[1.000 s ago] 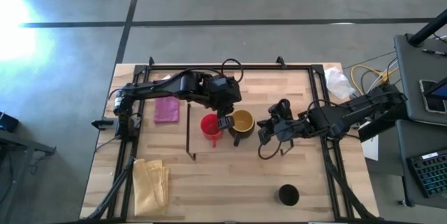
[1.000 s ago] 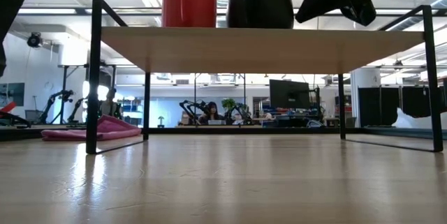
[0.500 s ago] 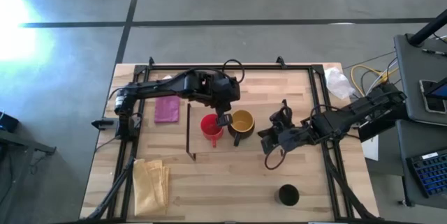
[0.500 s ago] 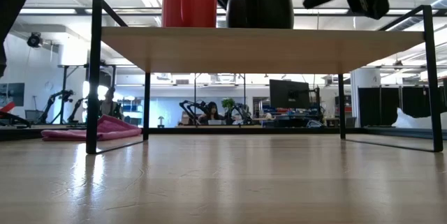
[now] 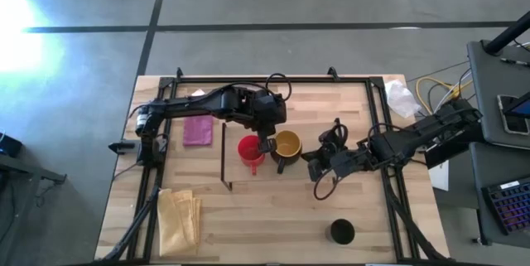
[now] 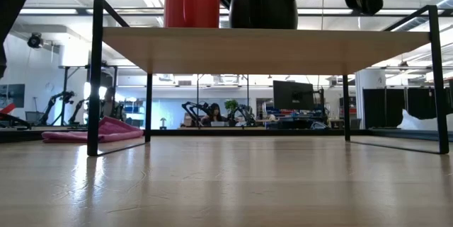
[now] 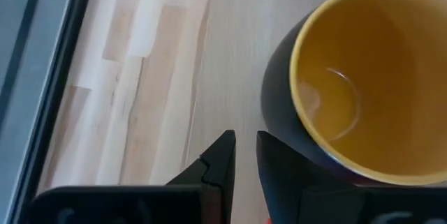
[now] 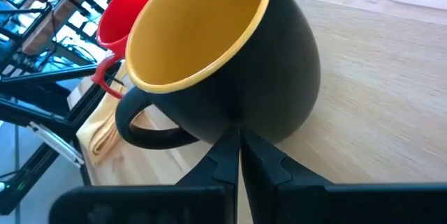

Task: Stack small to large cups/mugs on shelf
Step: Put the black mug on the shelf

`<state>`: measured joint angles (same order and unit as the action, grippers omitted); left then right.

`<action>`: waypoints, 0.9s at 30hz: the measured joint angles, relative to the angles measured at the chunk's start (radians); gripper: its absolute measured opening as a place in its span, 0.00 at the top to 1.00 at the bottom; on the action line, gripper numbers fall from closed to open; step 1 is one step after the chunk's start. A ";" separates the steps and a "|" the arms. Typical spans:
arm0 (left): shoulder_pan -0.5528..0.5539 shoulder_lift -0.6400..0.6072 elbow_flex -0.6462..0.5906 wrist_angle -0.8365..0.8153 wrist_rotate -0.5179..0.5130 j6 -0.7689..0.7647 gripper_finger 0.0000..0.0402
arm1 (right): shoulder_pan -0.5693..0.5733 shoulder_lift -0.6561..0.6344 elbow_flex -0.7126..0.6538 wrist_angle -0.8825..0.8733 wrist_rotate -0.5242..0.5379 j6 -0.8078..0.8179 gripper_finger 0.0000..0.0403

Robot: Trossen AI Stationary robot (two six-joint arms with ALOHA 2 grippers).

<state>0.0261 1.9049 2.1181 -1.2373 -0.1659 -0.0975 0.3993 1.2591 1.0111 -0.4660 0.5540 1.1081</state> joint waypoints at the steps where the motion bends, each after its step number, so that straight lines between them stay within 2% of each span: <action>1: 0.000 0.000 0.000 0.000 0.009 0.000 0.89 | -0.001 0.000 0.000 0.000 0.004 -0.001 0.98; 8: -0.005 0.002 0.000 0.000 0.056 -0.006 0.89 | -0.008 0.000 0.000 -0.004 0.025 -0.002 0.98; 27: -0.050 0.002 0.000 -0.041 0.074 -0.028 0.89 | -0.029 0.001 0.000 -0.088 0.054 0.017 0.98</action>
<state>-0.0235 1.9072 2.1185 -1.2784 -0.0915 -0.1259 0.3706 1.2602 1.0115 -0.5536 0.6079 1.1253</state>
